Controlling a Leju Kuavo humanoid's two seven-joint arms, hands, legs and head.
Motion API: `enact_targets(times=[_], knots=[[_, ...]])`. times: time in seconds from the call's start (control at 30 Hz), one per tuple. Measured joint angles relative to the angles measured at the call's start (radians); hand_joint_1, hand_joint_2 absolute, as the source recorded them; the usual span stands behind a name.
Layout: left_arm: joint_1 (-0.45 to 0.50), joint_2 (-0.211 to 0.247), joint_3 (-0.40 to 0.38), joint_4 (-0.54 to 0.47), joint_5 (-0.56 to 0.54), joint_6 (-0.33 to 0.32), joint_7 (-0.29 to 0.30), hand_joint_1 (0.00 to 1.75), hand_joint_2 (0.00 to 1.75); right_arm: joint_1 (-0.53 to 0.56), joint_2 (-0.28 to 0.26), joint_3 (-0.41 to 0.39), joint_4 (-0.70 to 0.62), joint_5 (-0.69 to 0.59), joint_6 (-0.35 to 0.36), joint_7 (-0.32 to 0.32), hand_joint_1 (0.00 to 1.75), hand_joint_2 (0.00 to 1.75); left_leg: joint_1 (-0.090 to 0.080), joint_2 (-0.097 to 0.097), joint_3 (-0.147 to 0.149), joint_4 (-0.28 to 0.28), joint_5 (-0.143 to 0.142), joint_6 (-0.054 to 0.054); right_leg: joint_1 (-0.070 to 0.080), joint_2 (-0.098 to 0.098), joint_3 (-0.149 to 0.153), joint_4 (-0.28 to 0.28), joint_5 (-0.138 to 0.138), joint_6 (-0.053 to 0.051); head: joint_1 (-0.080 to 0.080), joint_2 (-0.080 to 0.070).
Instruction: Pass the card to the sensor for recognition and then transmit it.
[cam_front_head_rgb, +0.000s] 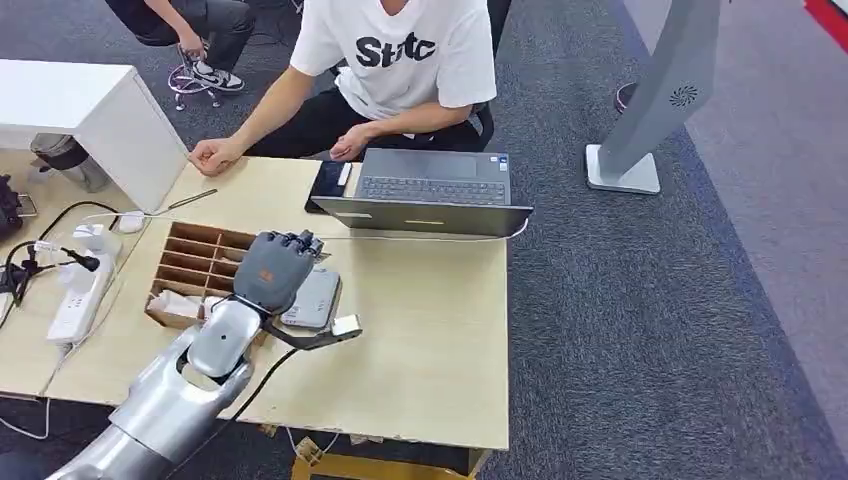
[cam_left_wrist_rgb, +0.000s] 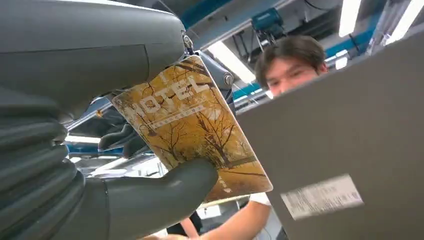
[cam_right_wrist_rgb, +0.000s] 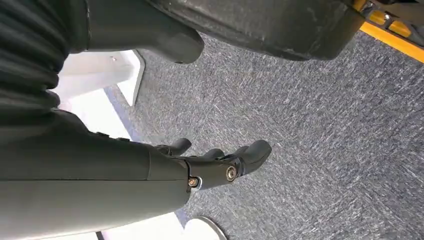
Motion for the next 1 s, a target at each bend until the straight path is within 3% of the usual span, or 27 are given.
enact_targets(times=[0.17, 0.43, 0.53, 0.6, 1.0], knots=[[-0.01, -0.01, -0.018, 0.075, 0.0, -0.028, 0.016, 1.75, 1.75, 0.0, 0.0, 0.003, 0.0, 0.0, 0.002, 0.002, 0.0, 1.75, 0.0, 0.001, 0.0, 0.0, 0.0, 0.0, 0.0, 0.001, 0.0, 0.0, 0.0, 0.0, 0.0, 0.0], [-0.01, -0.01, -0.019, 0.083, 0.0, -0.031, 0.021, 1.75, 1.75, 0.0, 0.0, 0.004, 0.0, 0.0, 0.003, 0.002, 0.0, 1.75, 0.0, 0.001, 0.0, 0.0, 0.0, 0.0, 0.0, 0.001, 0.0, 0.0, 0.0, 0.0, 0.0, 0.0], [-0.001, -0.01, -0.02, 0.157, 0.003, -0.034, 0.025, 1.75, 1.75, 0.0, 0.0, 0.004, 0.001, -0.002, 0.003, 0.008, 0.0, 1.75, 0.0, 0.0, 0.0, 0.0, 0.0, 0.0, 0.0, 0.0, 0.0, 0.0, 0.0, 0.0, 0.0, 0.0], [0.022, -0.015, -0.019, 0.233, 0.003, -0.006, 0.034, 1.75, 1.75, 0.001, 0.0, 0.005, 0.001, -0.003, 0.003, 0.008, 0.0, 1.75, 0.0, 0.0, 0.0, 0.0, 0.0, 0.0, 0.0, 0.0, 0.0, 0.0, 0.0, 0.0, 0.0, 0.0], [0.034, -0.04, -0.016, 0.34, 0.01, 0.063, 0.035, 1.75, 1.75, 0.001, 0.0, 0.005, 0.001, -0.005, 0.002, 0.005, 0.0, 1.75, 0.0, -0.001, 0.0, 0.0, 0.0, 0.0, 0.0, -0.001, 0.001, 0.0, 0.0, 0.0, 0.0, 0.0]])
